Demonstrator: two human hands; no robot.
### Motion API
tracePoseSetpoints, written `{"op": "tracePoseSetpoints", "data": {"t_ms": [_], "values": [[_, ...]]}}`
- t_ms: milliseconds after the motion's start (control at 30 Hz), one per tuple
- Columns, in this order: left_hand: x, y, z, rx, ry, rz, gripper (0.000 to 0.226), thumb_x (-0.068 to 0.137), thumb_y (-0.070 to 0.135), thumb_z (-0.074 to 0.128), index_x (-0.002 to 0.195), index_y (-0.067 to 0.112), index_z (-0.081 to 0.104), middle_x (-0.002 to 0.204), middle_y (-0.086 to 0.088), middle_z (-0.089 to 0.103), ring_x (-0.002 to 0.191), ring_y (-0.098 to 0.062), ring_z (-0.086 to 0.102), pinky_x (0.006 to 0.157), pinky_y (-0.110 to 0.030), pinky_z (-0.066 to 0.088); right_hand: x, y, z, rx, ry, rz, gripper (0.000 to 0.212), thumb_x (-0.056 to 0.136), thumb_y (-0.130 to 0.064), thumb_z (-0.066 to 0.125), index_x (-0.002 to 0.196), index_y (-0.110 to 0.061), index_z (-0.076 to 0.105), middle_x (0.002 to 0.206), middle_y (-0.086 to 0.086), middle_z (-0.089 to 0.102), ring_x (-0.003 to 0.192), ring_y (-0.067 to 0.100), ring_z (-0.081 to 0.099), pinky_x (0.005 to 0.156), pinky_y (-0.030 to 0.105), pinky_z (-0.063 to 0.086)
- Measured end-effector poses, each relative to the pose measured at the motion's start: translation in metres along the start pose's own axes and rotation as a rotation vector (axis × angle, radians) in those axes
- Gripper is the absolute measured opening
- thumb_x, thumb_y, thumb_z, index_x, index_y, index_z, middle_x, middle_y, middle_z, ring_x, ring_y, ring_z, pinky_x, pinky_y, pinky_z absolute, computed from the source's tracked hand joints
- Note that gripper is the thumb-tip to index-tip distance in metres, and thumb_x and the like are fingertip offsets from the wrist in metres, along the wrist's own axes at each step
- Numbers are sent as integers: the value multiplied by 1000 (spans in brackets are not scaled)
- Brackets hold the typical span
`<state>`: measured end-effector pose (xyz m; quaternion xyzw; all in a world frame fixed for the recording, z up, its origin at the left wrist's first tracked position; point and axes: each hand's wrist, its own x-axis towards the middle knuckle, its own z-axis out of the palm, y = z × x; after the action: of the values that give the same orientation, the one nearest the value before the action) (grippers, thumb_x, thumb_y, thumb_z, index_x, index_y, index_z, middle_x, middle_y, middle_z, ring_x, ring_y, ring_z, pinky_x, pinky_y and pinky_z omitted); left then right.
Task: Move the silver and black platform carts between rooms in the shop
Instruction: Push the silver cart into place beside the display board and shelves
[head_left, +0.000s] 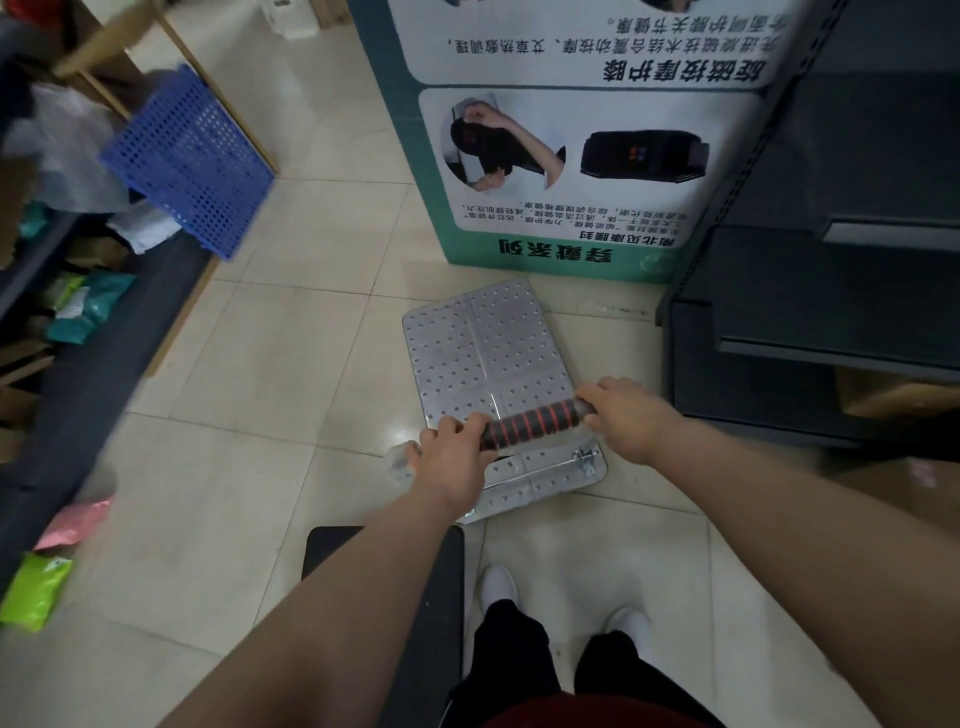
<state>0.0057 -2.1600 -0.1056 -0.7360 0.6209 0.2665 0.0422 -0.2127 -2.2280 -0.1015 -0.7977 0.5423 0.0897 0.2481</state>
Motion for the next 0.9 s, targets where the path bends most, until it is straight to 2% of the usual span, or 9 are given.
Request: {"op": "tracePoseSetpoints", "data": {"t_ms": [300, 400, 500, 567, 700, 900], "values": [[-21, 43, 21, 9, -28, 49, 33, 96, 37, 49, 129, 37, 44, 124, -4, 47, 114, -32, 43, 106, -51, 26, -48, 38, 7, 37, 9, 62, 22, 97, -23, 44, 117, -15, 50, 118, 10, 52, 109, 29, 46, 85, 36, 38], [-23, 53, 24, 29, -47, 71, 34, 95, 37, 49, 129, 38, 43, 125, -4, 48, 114, -32, 43, 106, -51, 26, -62, 48, 12, 58, 26, 77, 19, 96, -24, 45, 113, -18, 50, 115, 8, 53, 107, 27, 48, 89, 39, 42], [-26, 64, 26, 52, -59, 78, 33, 95, 37, 49, 128, 40, 43, 125, -3, 47, 117, -30, 43, 109, -57, 23, -75, 56, 16, 58, 56, 90, 19, 96, -24, 45, 114, -20, 49, 115, 7, 54, 105, 25, 49, 89, 40, 43], [-28, 73, 29, 80, -54, 62, 34, 95, 39, 48, 129, 42, 42, 126, -1, 46, 118, -29, 42, 106, -60, 23, -82, 62, 19, 52, 75, 100, 20, 96, -25, 45, 115, -20, 49, 116, 7, 54, 105, 25, 50, 89, 39, 41], [-27, 90, 31, 93, -76, 55, 36, 96, 36, 49, 131, 42, 40, 130, -2, 42, 118, -28, 40, 96, -55, 31, -92, 74, 21, 57, 116, 128, 18, 96, -27, 44, 113, -23, 49, 116, 6, 56, 106, 24, 49, 93, 40, 40], [-6, 111, 26, 130, -81, 106, 29, 96, 35, 49, 124, 40, 43, 127, -4, 43, 117, -28, 41, 95, -52, 31, -98, 90, 16, 89, 167, 179, 22, 98, -31, 43, 117, -22, 50, 114, 7, 57, 107, 25, 50, 94, 40, 40]]}}
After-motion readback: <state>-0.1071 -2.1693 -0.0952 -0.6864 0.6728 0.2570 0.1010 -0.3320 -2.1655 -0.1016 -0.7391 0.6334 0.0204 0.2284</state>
